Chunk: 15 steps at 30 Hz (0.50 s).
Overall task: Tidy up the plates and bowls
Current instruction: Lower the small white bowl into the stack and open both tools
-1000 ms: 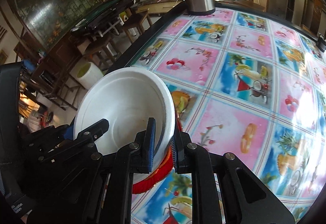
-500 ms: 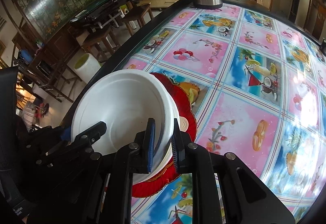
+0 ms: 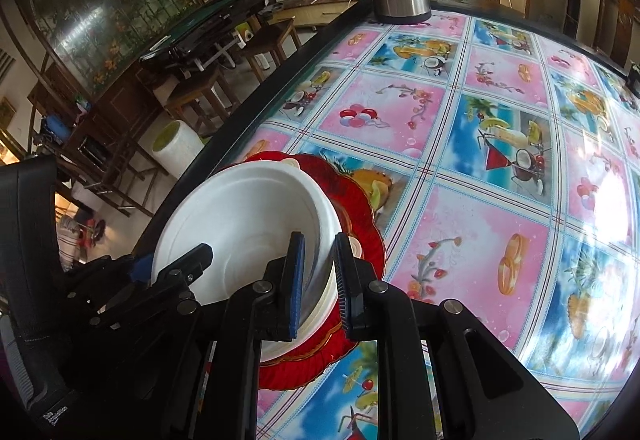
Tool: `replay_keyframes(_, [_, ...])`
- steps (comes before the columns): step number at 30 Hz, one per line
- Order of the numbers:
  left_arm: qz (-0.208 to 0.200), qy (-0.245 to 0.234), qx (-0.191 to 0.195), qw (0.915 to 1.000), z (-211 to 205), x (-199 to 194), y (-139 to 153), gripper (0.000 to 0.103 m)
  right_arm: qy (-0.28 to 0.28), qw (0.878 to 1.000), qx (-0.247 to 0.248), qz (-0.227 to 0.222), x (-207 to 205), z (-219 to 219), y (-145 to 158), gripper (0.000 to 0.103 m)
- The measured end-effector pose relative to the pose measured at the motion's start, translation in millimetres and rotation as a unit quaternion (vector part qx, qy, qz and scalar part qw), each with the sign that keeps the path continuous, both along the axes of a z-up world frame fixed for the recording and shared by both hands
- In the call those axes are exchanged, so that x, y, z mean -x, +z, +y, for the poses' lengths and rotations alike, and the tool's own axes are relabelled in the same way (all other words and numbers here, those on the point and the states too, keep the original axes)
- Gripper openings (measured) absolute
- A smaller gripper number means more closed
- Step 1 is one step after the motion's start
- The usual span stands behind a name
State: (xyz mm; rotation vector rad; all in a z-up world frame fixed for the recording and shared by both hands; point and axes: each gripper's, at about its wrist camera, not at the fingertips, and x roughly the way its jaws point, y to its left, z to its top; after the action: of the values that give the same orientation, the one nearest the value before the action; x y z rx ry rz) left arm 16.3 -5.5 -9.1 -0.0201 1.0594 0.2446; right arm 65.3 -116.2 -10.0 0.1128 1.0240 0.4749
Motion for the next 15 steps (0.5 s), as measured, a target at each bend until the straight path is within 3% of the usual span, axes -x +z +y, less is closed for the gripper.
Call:
replay_keyframes(6, [-0.021, 0.007, -0.015, 0.9996, 4.3, 4.3, 12.5, 0.024, -0.005, 1.000, -0.011, -0.004, 1.1, -1.9, 4.0, 0.015])
replay_keyframes(12, [-0.031, 0.011, 0.010, 0.9994, 11.4, 8.2, 19.1, 0.024, -0.005, 1.000, -0.016, -0.011, 9.0, -4.2, 11.3, 0.015])
replay_keyframes(15, [-0.045, 0.002, 0.015, 0.9989, 3.9, 13.8, 19.9, 0.035, -0.013, 0.999, -0.017, -0.031, 21.4, -10.2, 18.0, 0.015])
